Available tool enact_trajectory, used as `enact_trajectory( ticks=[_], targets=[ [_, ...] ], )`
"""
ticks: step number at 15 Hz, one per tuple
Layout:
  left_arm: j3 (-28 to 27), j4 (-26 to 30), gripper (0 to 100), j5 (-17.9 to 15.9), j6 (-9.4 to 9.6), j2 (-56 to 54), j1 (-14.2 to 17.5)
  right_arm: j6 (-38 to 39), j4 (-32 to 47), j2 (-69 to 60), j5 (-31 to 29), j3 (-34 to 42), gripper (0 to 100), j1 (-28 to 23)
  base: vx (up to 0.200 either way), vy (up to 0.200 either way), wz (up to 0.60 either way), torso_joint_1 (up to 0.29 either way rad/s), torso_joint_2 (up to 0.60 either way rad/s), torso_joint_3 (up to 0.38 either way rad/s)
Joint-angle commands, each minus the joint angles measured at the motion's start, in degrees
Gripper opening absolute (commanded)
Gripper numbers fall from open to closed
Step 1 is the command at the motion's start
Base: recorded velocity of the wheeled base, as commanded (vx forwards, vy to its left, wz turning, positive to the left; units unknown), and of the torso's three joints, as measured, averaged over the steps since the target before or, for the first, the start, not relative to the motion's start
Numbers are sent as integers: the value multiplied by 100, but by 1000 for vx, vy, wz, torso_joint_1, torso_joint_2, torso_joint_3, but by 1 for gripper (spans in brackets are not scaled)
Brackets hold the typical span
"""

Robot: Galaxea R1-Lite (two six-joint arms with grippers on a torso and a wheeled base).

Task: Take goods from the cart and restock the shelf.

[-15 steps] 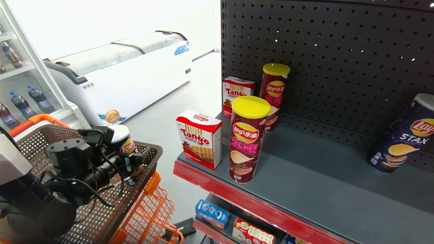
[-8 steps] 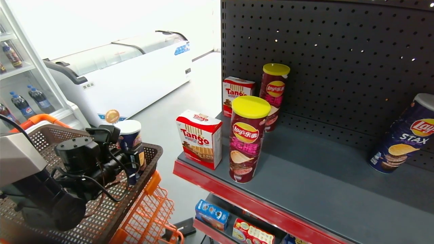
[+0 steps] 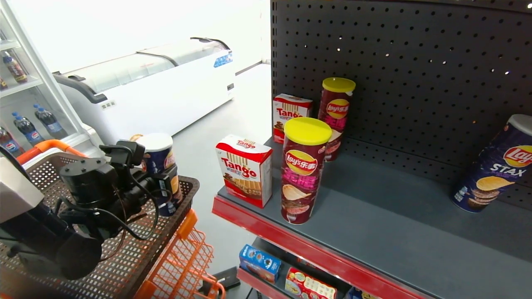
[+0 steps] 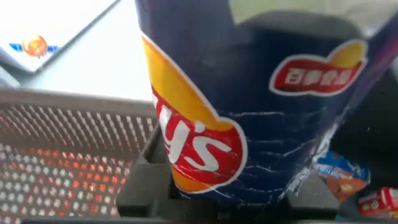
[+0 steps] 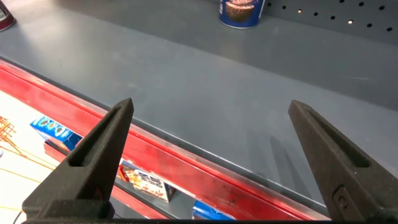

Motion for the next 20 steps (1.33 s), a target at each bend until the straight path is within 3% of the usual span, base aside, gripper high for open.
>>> enact_trajectory(
  ticks=[1, 4, 7, 11, 15, 17, 19, 20],
  targets=[
    [-33, 14, 0, -19, 178, -688, 12, -2, -4, 2, -4, 0, 100, 0, 0, 0, 0, 0, 0, 0],
    [161, 594, 0, -89, 169, -1681, -67, -2, -4, 2, -4, 0, 100, 0, 0, 0, 0, 0, 0, 0],
    [530, 1157, 0, -379, 248, -2411, -234, -2, -4, 2, 5, 0, 100, 0, 0, 0, 0, 0, 0, 0],
    [1804, 1165, 0, -502, 64, -3395, -893, -2, -4, 2, -4, 0, 100, 0, 0, 0, 0, 0, 0, 0],
    [2033, 1183, 0, -520, -51, -3808, -1526, -2, -4, 2, -4, 0, 100, 0, 0, 0, 0, 0, 0, 0],
    [1998, 1297, 0, -836, -130, -3984, -1913, -2, -4, 2, 5, 0, 100, 0, 0, 0, 0, 0, 0, 0],
    [1962, 1649, 0, -1311, -200, -4168, -1930, -2, -4, 2, -4, 0, 100, 0, 0, 0, 0, 0, 0, 0],
    [1954, 1956, 0, -1618, -332, -4379, -1930, -2, -4, 2, 5, 0, 100, 0, 0, 0, 0, 0, 0, 0]
  ],
)
